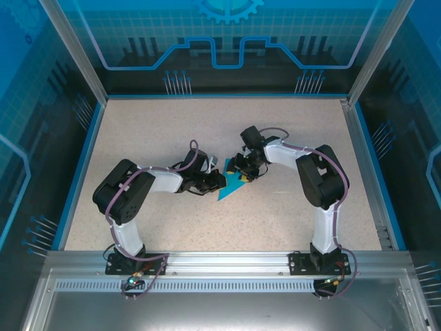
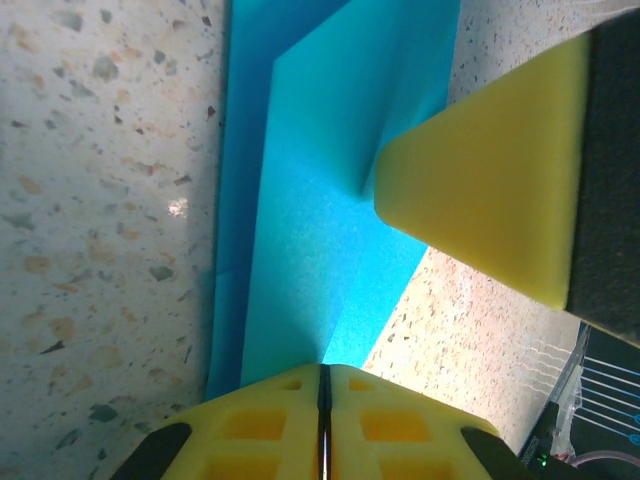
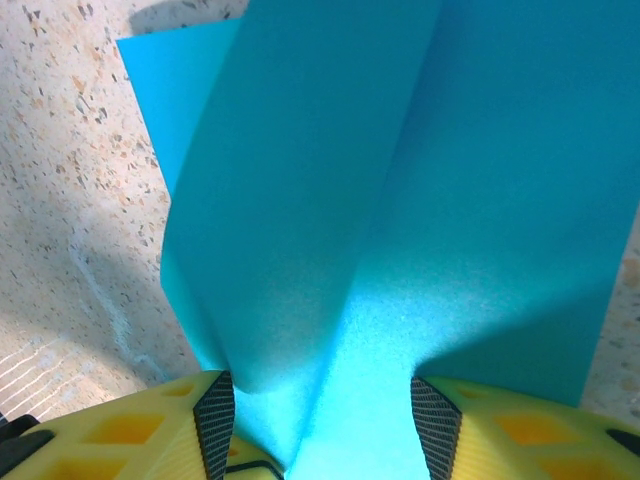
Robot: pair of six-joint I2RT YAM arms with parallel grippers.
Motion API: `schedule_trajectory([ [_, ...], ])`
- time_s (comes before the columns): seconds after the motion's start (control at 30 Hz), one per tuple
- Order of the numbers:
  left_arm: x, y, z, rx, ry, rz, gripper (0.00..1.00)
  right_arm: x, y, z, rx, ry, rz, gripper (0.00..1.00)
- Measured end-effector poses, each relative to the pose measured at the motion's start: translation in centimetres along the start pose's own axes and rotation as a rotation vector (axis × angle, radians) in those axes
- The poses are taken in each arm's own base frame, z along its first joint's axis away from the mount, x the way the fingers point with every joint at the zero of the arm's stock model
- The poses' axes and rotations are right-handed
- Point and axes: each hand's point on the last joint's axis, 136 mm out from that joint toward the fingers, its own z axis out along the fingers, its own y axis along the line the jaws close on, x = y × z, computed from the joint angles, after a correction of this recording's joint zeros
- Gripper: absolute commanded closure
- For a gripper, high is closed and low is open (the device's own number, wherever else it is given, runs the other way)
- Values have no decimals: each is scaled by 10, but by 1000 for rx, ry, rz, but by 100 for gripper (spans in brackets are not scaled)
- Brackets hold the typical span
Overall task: Fold a paper plane with a square sheet of paper (pick it up from the middle)
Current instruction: Fourth fold the wing at the center of the table.
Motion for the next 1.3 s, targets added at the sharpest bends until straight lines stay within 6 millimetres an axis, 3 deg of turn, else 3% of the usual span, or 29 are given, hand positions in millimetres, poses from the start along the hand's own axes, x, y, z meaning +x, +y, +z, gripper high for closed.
schedule_trajectory([
  [0.33, 0, 1, 2, -4, 3, -3, 90, -1, -4, 1, 28, 6, 6, 53],
  [1.3, 0, 9, 5, -40, 11, -22, 92, 0, -5, 3, 89, 51, 18, 52],
])
